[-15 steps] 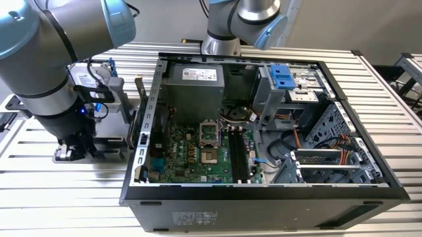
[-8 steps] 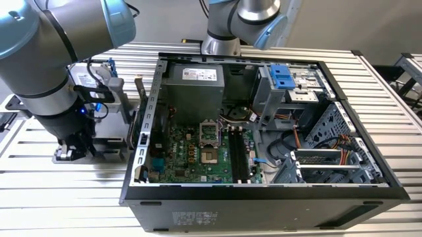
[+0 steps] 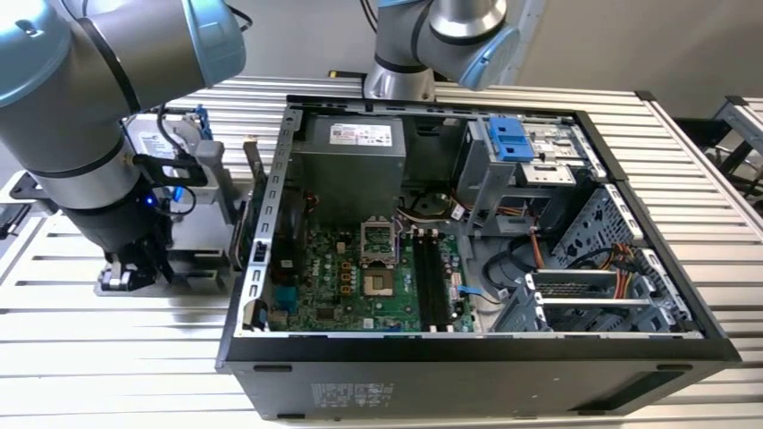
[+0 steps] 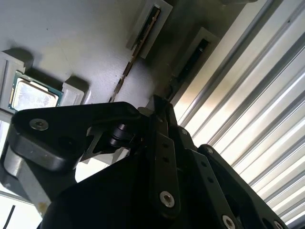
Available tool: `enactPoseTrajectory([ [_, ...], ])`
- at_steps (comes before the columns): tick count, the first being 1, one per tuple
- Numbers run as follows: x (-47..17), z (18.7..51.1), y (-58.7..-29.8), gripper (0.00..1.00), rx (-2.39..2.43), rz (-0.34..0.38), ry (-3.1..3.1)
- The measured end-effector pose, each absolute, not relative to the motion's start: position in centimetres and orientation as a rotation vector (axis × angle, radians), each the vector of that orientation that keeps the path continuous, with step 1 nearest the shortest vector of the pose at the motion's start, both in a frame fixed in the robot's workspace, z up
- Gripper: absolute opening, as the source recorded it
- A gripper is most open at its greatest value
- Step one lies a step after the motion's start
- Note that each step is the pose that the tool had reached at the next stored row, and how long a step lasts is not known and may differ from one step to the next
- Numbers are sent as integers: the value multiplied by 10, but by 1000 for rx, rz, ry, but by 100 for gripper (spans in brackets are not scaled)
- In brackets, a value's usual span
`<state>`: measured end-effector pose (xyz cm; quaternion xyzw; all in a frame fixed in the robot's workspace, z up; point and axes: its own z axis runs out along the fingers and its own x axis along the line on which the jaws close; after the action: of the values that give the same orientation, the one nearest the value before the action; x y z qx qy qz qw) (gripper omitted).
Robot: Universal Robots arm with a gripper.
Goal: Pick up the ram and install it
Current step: 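Pick up the ram and move it above insertion slot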
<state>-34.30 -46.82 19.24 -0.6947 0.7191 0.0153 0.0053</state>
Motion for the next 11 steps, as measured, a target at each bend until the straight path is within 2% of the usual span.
enactPoseTrajectory([
  [11, -343, 203, -468, 0, -2175, 48, 2252],
])
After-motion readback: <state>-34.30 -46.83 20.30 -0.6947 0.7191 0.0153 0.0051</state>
